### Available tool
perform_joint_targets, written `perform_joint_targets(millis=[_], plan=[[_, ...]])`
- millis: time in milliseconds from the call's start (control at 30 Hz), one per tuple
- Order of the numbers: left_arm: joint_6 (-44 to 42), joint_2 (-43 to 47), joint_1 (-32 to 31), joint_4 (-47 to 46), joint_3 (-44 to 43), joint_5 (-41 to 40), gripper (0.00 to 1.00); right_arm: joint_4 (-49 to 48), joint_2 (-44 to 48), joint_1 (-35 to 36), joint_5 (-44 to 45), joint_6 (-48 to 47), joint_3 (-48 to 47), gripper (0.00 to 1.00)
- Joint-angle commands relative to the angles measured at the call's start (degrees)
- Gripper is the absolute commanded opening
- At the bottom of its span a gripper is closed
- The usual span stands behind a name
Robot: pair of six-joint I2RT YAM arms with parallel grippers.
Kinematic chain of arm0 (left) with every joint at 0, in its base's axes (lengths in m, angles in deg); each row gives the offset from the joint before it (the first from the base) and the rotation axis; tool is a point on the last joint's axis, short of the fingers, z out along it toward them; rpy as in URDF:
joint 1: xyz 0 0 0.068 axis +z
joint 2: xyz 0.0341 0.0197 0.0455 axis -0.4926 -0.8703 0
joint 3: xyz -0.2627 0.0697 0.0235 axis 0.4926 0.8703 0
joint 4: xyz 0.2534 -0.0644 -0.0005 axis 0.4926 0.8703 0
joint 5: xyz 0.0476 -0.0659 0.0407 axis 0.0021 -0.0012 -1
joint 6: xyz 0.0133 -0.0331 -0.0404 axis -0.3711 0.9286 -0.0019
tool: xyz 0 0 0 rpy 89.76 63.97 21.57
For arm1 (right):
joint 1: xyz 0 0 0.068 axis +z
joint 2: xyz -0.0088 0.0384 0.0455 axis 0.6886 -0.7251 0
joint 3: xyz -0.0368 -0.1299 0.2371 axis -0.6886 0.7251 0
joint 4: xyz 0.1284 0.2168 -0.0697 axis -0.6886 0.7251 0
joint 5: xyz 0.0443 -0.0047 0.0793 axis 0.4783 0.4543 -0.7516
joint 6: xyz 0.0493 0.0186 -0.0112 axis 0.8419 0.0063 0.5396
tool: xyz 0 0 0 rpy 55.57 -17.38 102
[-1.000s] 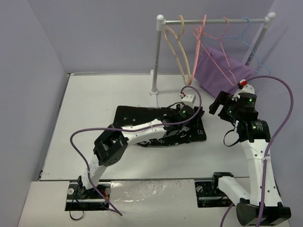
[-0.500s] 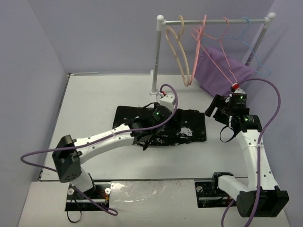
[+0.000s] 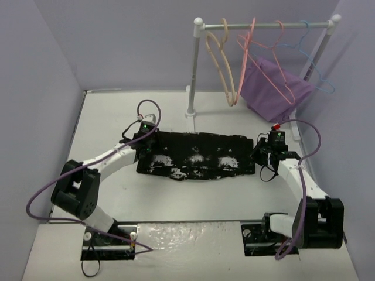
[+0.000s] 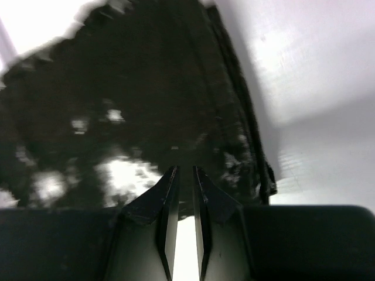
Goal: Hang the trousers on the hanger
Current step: Fold the trousers at the center of the board.
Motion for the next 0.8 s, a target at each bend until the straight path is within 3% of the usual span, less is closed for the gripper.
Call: perform_joint_targets(millis=[0,167,400,567,767], plan=[[3.4,-0.3,5.9,-4.0,1.9,5.5,0.15,-10.2,-4.1,0.3,1.9,3.1,4.6,0.11],[5.9,-1.0,9.5,-2.8,7.2,5.3,0.15,-8.7,-3.7,0.3,5.8,2.2,7.3,0.11],[2.7,-0.9,13.3,0.5,4.3,7.7,0.15,-1.9,-0.7,0.3,3.3,-2.6,-1.4,0.16],[-0.4,2.8,13.1,-1.5,-0.7,12.4,0.36,-0.4,1.2,2.4,-3.8,-4.3,-9.2,0.32],[0.1,-4.9,13.0,-4.8,-1.2,15.6,0.39,-5.5,-5.9,7.0,-6.0,-3.2,-10.3,0.37]])
